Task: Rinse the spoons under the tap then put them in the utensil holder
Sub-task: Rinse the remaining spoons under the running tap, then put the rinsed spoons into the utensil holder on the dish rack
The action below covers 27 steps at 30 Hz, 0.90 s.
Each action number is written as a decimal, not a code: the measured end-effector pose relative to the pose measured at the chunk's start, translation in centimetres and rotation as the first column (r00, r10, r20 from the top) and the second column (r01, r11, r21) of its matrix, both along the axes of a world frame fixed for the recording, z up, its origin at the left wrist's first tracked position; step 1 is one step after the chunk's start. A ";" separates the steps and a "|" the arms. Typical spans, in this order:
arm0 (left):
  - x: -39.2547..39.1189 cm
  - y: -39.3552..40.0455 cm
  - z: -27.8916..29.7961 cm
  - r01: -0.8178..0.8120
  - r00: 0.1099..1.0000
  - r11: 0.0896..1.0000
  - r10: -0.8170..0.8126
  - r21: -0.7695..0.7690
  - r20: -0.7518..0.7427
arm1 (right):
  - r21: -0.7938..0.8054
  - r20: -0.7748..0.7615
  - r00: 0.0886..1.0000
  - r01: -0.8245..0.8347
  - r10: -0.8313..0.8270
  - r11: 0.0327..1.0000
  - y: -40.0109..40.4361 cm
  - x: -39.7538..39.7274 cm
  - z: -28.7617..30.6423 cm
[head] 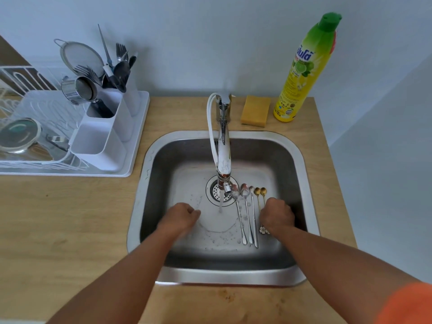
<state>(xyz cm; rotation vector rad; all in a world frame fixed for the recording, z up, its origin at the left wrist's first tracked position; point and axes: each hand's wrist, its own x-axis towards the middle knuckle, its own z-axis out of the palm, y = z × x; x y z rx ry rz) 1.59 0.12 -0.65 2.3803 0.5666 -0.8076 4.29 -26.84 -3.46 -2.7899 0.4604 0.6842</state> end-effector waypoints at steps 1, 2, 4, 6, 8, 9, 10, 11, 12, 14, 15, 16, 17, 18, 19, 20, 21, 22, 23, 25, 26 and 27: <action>1.3 0.5 0.8 0.003 1.000 1.000 -0.003 0.010 0.011 | 0.004 0.003 1.000 0.002 -0.002 1.000 0.0 -0.1 0.0; 2.7 0.9 1.8 0.012 0.999 1.000 -0.012 0.024 0.033 | 0.013 0.006 1.000 0.007 -0.007 1.000 0.0 -0.2 0.1; 5.6 1.6 4.5 0.046 0.993 0.998 -0.051 0.051 0.109 | 0.038 0.009 1.000 0.020 -0.021 0.999 0.1 -0.4 0.1; 8.7 2.0 7.9 0.099 0.974 0.988 -0.121 0.118 0.194 | 0.056 0.011 0.999 0.034 -0.035 0.998 0.3 -0.6 0.2; 12.0 1.8 11.4 0.154 0.939 0.958 -0.218 0.242 0.265 | 0.068 0.015 0.999 0.046 -0.047 0.997 0.4 -0.7 0.2; 13.5 1.6 13.1 0.171 0.918 0.939 -0.262 0.298 0.297 | 0.067 0.017 0.999 0.049 -0.051 0.997 0.4 -0.8 0.2; 14.9 1.2 14.7 0.190 0.895 0.920 -0.306 0.342 0.325 | 0.063 0.019 0.999 0.050 -0.051 0.997 0.5 -0.8 0.2; 16.2 0.8 16.2 0.211 0.869 0.902 -0.350 0.378 0.351 | 0.060 0.020 0.999 0.049 -0.050 0.997 0.5 -0.9 0.2; 17.2 0.4 17.4 0.230 0.839 0.883 -0.393 0.409 0.376 | 0.062 0.023 0.999 0.047 -0.048 0.997 0.6 -0.9 0.2; 18.8 -0.7 19.1 0.257 0.782 0.859 -0.454 0.442 0.428 | 0.072 0.030 0.999 0.038 -0.040 0.997 0.8 -1.0 0.2; 19.5 -1.3 19.6 0.274 0.757 0.856 -0.473 0.439 0.450 | 0.076 0.033 0.999 0.031 -0.034 0.997 1.0 -1.1 0.2; 20.0 -1.9 19.8 0.305 0.734 0.847 -0.501 0.436 0.459 | 0.079 0.035 0.999 0.026 -0.029 0.996 1.1 -1.2 0.2; 20.4 -2.5 19.8 0.345 0.712 0.827 -0.539 0.444 0.450 | 0.084 0.037 0.999 0.023 -0.026 0.996 1.2 -1.2 0.2; 20.6 -3.2 19.7 0.384 0.693 0.797 -0.582 0.466 0.425 | 0.091 0.037 0.999 0.019 -0.023 0.996 1.3 -1.3 0.2; 20.6 -3.8 19.5 0.414 0.677 0.763 -0.623 0.496 0.392 | 0.097 0.037 0.999 0.013 -0.017 0.995 1.4 -1.4 0.2; 20.6 -4.3 19.3 0.436 0.661 0.731 -0.656 0.525 0.364 | 0.103 0.036 0.999 0.007 -0.011 0.995 1.5 -1.6 0.2; 20.4 -4.7 18.9 0.450 0.644 0.706 -0.681 0.547 0.349 | 0.108 0.034 0.999 0.001 -0.005 0.994 1.5 -1.7 0.1; 20.2 -4.9 18.5 0.458 0.626 0.693 -0.696 0.557 0.351 | 0.114 0.033 0.999 -0.004 0.000 0.993 1.5 -1.7 0.1; 20.0 -5.0 18.1 0.459 0.612 0.694 -0.699 0.554 0.370 | 0.120 0.034 0.999 -0.008 0.004 0.993 1.5 -1.8 0.1; 19.5 -4.7 17.3 0.442 0.596 0.722 -0.680 0.533 0.427 | 0.132 0.039 0.999 -0.009 0.004 0.991 1.4 -2.0 0.1; 19.3 -4.6 16.9 0.429 0.589 0.731 -0.672 0.531 0.449 | 0.138 0.039 0.999 -0.006 0.001 0.990 1.4 -2.1 0.1; 19.1 -4.4 16.6 0.420 0.579 0.732 -0.672 0.537 0.462 | 0.144 0.038 0.999 -0.002 -0.003 0.990 1.4 -2.2 0.2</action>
